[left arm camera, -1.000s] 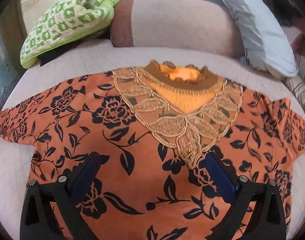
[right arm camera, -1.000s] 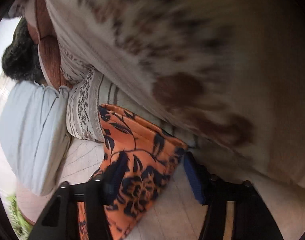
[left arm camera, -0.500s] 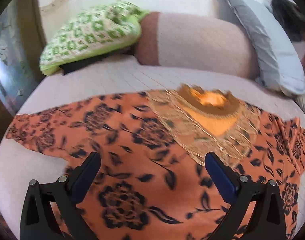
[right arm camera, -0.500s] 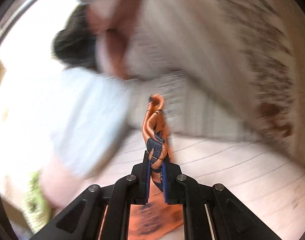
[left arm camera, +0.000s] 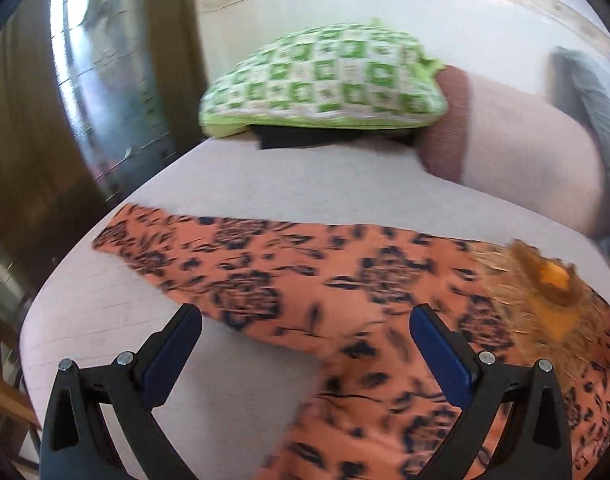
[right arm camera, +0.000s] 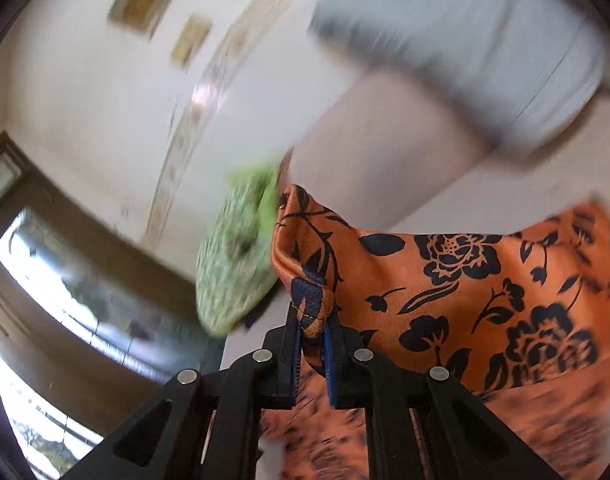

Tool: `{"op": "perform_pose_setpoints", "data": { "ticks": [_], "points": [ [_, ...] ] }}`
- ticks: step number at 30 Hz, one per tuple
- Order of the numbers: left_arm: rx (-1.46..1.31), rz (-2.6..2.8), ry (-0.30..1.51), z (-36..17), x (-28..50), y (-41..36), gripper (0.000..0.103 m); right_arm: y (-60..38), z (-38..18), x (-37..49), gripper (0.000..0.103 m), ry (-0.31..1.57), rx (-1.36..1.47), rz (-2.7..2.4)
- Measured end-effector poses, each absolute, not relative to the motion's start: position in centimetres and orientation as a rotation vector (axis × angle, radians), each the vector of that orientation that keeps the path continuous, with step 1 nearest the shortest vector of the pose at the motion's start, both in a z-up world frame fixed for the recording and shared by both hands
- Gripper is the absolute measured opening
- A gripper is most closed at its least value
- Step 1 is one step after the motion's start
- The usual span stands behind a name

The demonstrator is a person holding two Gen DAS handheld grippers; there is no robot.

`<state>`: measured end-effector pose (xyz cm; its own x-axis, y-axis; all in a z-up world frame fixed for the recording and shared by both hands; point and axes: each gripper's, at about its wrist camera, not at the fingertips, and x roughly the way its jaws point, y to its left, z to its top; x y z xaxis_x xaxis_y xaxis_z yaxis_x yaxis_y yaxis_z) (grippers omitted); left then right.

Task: Fold small clothes
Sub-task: 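Grasp the blouse sleeve with the right gripper and fold it across the body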

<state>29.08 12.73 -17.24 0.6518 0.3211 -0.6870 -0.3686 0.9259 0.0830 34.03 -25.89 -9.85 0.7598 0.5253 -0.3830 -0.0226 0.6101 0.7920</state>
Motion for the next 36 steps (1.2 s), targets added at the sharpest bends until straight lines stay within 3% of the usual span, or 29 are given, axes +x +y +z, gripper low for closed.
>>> {"op": "perform_pose_setpoints", "data": {
  "ticks": [5, 7, 8, 9, 10, 14, 21, 26, 30, 36],
  "points": [
    [-0.143, 0.455, 0.777, -17.3, 28.4, 17.5, 0.103, -12.8, -14.9, 37.4, 0.014, 0.841, 0.85, 0.462],
    [-0.168, 0.471, 0.778, -17.3, 28.2, 18.6, 0.103, -9.2, -16.4, 38.1, 0.024, 0.934, 0.783, 0.469],
    [-0.18, 0.475, 0.78, -17.3, 28.1, 19.1, 0.103, -7.1, -17.2, 38.4, 0.04, 0.98, 0.724, 0.474],
    [-0.197, 0.479, 0.783, -17.3, 28.2, 19.7, 0.103, -6.3, -17.5, 37.9, 0.063, 0.991, 0.703, 0.487],
    [-0.207, 0.483, 0.785, -17.3, 28.2, 20.0, 0.103, -5.6, -17.7, 37.6, 0.069, 0.989, 0.683, 0.509],
    [-0.256, 0.475, 0.792, -17.6, 28.7, 20.2, 0.103, -6.7, -16.6, 36.3, 0.069, 0.915, 0.597, 0.537],
    [-0.145, 0.422, 0.86, -18.7, 30.1, 15.8, 0.103, -18.0, -14.9, 33.3, 0.065, 0.825, 0.409, 0.293],
    [-0.001, 0.412, 0.981, -22.0, 32.4, 11.6, 0.103, -24.4, -18.7, 32.7, 0.058, 0.91, 0.347, 0.137],
    [0.076, 0.413, 1.11, -25.6, 33.9, 10.0, 0.103, -26.6, -24.5, 33.6, 0.057, 1.122, 0.233, 0.017],
    [-0.075, 0.383, 1.028, -21.8, 33.0, 12.8, 0.103, -25.9, -24.1, 33.0, 0.061, 1.047, 0.124, 0.052]
  ]
}}
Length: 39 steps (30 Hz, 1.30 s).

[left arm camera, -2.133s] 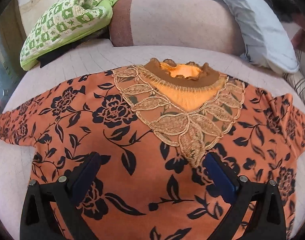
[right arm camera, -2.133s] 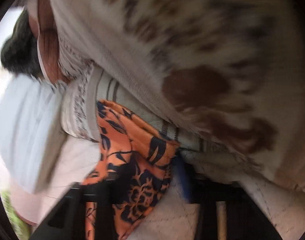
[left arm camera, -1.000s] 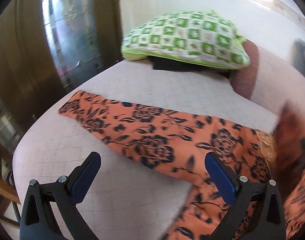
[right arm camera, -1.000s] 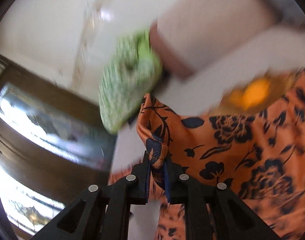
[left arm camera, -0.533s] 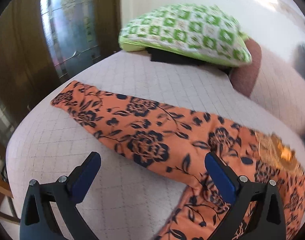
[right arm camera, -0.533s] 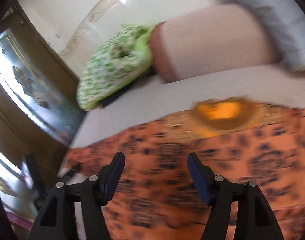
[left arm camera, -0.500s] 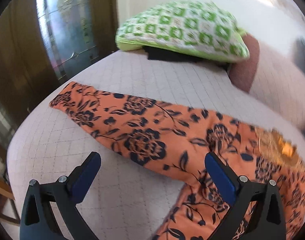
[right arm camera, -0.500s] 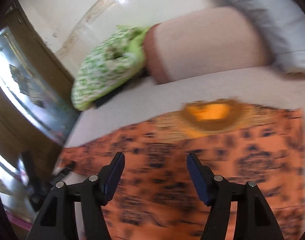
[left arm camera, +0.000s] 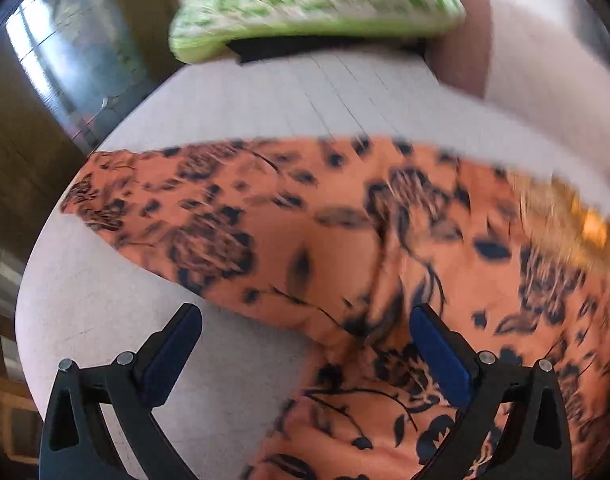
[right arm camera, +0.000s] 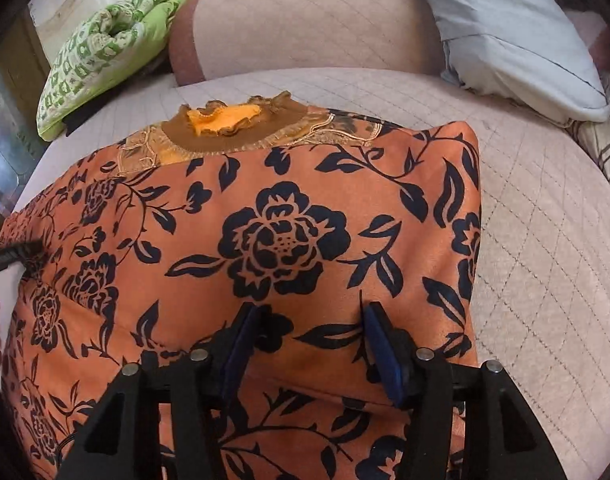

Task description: Fold small clothes

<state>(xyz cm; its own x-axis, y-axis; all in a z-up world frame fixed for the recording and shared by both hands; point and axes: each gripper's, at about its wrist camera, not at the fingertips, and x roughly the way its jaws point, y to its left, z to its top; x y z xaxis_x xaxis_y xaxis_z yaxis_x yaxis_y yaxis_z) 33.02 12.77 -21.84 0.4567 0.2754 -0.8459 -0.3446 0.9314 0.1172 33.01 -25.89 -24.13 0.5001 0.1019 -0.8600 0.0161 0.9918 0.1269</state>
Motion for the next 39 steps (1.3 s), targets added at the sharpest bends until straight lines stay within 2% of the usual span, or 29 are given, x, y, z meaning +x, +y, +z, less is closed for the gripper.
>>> {"op": "perform_pose_setpoints", "data": {
  "ticks": [3, 7, 14, 18, 20, 22, 25, 32, 35, 38, 39],
  "points": [
    [-0.164, 0.399, 0.957, -19.8, 31.8, 16.1, 0.103, -26.2, -24.1, 33.7, 0.067, 1.066, 0.161, 0.049],
    [-0.346, 0.471, 0.873, -18.1, 29.6, 24.5, 0.103, -25.6, -24.4, 33.9, 0.07, 1.055, 0.148, 0.042],
    [-0.791, 0.539, 0.728, -19.9, 24.0, 38.5, 0.103, -25.3, -24.6, 33.4, 0.071, 1.028, 0.139, 0.022],
    [-0.933, 0.506, 0.671, -21.5, 23.4, 42.5, 0.102, -25.2, -24.5, 33.2, 0.072, 1.018, 0.137, 0.016],
    [-0.972, 0.499, 0.669, -22.4, 24.2, 43.9, 0.096, -25.2, -24.5, 33.3, 0.073, 1.019, 0.14, 0.011],
    [-0.996, 0.467, 0.676, -23.0, 25.4, 44.6, 0.081, -25.1, -24.5, 33.4, 0.075, 1.021, 0.142, 0.011],
    [-1.027, 0.425, 0.721, -24.7, 27.8, 44.9, 0.07, -25.0, -24.6, 33.6, 0.076, 1.023, 0.14, 0.009],
    [-0.98, 0.442, 0.717, -24.8, 30.4, 44.6, 0.066, -25.0, -24.6, 33.7, 0.076, 1.03, 0.148, 0.02],
    [-0.939, 0.48, 0.717, -24.8, 30.8, 44.3, 0.058, -25.0, -24.8, 33.7, 0.076, 1.027, 0.15, 0.026],
    [-0.901, 0.516, 0.72, -24.9, 31.4, 44.3, 0.041, -25.0, -24.9, 33.7, 0.076, 1.029, 0.153, 0.034],
    [-0.887, 0.531, 0.724, -25.0, 31.6, 44.4, 0.03, -25.0, -24.9, 33.6, 0.076, 1.029, 0.156, 0.033]
  ]
}}
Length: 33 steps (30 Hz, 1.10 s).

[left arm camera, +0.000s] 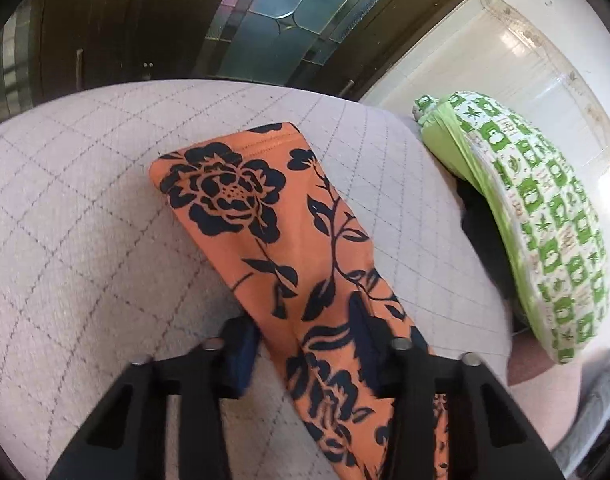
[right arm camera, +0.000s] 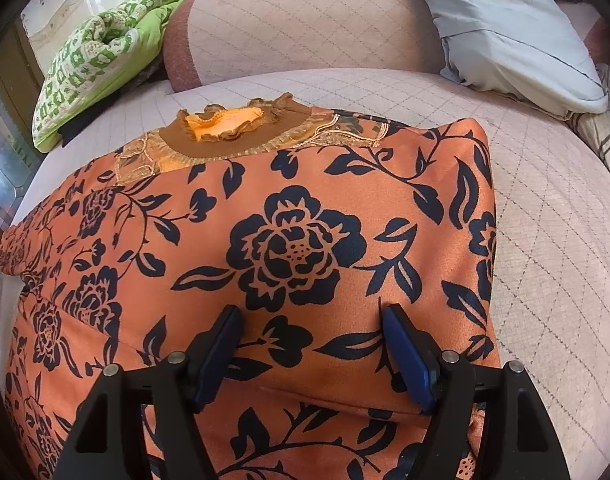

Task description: Fold small clothes

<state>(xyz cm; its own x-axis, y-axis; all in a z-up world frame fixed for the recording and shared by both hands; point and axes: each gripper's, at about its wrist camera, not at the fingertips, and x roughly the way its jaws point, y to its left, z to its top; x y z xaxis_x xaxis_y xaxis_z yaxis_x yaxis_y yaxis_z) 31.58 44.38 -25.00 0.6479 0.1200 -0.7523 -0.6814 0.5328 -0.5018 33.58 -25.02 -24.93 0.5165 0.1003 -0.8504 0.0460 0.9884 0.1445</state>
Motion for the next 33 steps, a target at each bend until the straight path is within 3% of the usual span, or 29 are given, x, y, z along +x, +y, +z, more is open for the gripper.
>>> {"op": "perform_pose_setpoints", "data": {
  "ticks": [1, 2, 7, 9, 10, 15, 21, 27, 30, 32, 33],
  "points": [
    [-0.864, 0.561, 0.735, -25.1, 31.7, 44.4, 0.016, -25.0, -25.0, 33.6, 0.076, 1.029, 0.156, 0.032],
    [-0.842, 0.586, 0.743, -25.2, 31.8, 44.3, 0.01, -24.9, -25.0, 33.5, 0.076, 1.028, 0.156, 0.03],
    [-0.795, 0.614, 0.73, -23.8, 31.4, 43.3, 0.005, -25.3, -24.7, 33.2, 0.068, 1.021, 0.188, 0.027],
    [-0.726, 0.596, 0.712, -21.5, 31.5, 41.3, 0.005, -25.7, -24.2, 33.0, 0.052, 1.01, 0.224, 0.032],
    [-0.694, 0.572, 0.697, -20.2, 31.6, 40.2, 0.005, -26.1, -23.9, 33.0, 0.051, 1.003, 0.244, 0.035],
    [-0.507, 0.355, 0.593, -11.7, 31.3, 30.4, 0.005, -27.8, -22.2, 32.2, 0.05, 0.927, 0.313, 0.02],
    [-0.256, 0.043, 0.555, -5.8, 28.5, 13.5, 0.005, -30.1, -20.7, 31.6, 0.05, 0.888, 0.395, -0.004],
    [-0.1, -0.27, 0.696, -8.2, 26.7, -2.8, 0.006, -33.8, -19.4, 31.1, 0.05, 0.839, 0.517, -0.043],
    [0.034, -0.427, 0.913, -12.0, 27.0, -9.3, 0.021, -35.0, -19.2, 30.7, 0.05, 0.822, 0.545, -0.043],
    [0.033, -0.44, 0.92, -12.2, 26.6, -10.1, 0.021, -35.8, -19.2, 30.4, 0.051, 0.812, 0.563, -0.044],
    [0.013, -0.444, 0.897, -11.6, 26.4, -9.7, 0.028, -36.2, -19.3, 30.4, 0.051, 0.809, 0.581, -0.044]
  ]
}}
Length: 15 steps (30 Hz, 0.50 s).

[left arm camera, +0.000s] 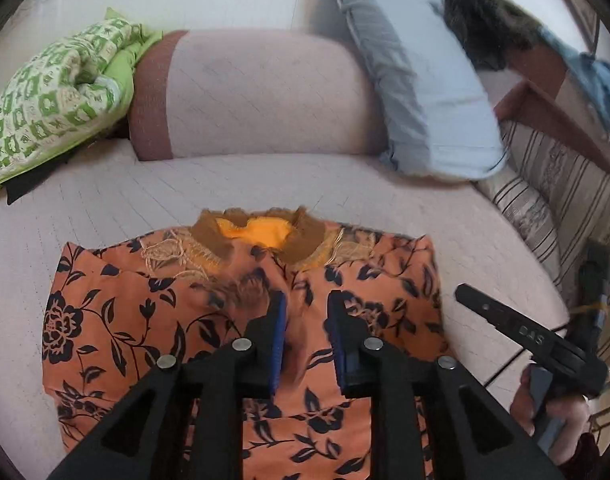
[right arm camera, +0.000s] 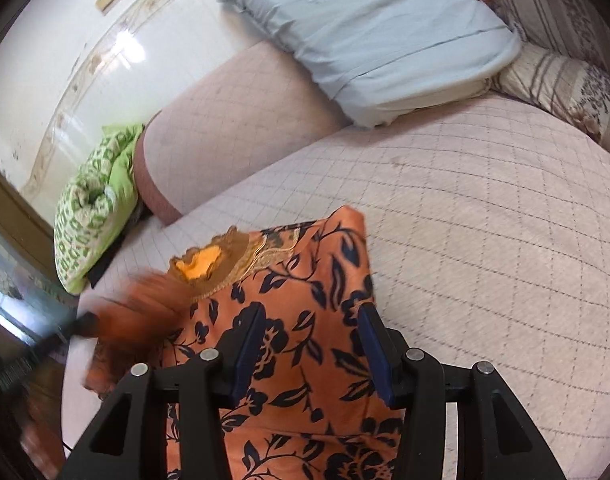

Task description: Fold small clothes

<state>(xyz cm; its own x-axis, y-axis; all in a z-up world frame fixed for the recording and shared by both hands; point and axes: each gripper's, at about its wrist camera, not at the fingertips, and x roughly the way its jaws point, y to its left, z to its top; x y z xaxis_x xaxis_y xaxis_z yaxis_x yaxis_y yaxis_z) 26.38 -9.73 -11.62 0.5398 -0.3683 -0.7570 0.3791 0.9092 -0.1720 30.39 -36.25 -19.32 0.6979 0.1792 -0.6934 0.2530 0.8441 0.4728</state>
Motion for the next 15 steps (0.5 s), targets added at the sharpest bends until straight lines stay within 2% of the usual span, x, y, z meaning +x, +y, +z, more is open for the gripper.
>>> {"op": "perform_pose_setpoints", "data": {
  "ticks": [1, 2, 3, 4, 9, 15],
  "points": [
    [-0.025, -0.436, 0.864, -10.7, 25.9, -8.7, 0.045, -36.9, -19.4, 30.4, 0.051, 0.81, 0.617, -0.028],
    [-0.08, -0.41, 0.824, -9.7, 25.5, -7.1, 0.057, -37.1, -19.6, 30.5, 0.052, 0.809, 0.64, -0.014],
    [-0.114, -0.388, 0.797, -9.1, 24.7, -5.9, 0.075, -37.4, -19.7, 30.6, 0.054, 0.811, 0.671, 0.01],
    [-0.169, -0.334, 0.753, -8.0, 24.3, -3.7, 0.078, -37.5, -19.8, 30.7, 0.054, 0.813, 0.701, 0.041],
    [-0.253, -0.052, 0.765, -8.2, 23.2, 4.0, 0.078, -35.1, -19.8, 31.8, 0.064, 0.83, 0.755, 0.226],
    [-0.3, 0.214, 0.952, -14.7, 24.4, 10.4, 0.078, -26.7, -18.3, 33.0, 0.066, 0.859, 0.456, 0.296]
  ]
}}
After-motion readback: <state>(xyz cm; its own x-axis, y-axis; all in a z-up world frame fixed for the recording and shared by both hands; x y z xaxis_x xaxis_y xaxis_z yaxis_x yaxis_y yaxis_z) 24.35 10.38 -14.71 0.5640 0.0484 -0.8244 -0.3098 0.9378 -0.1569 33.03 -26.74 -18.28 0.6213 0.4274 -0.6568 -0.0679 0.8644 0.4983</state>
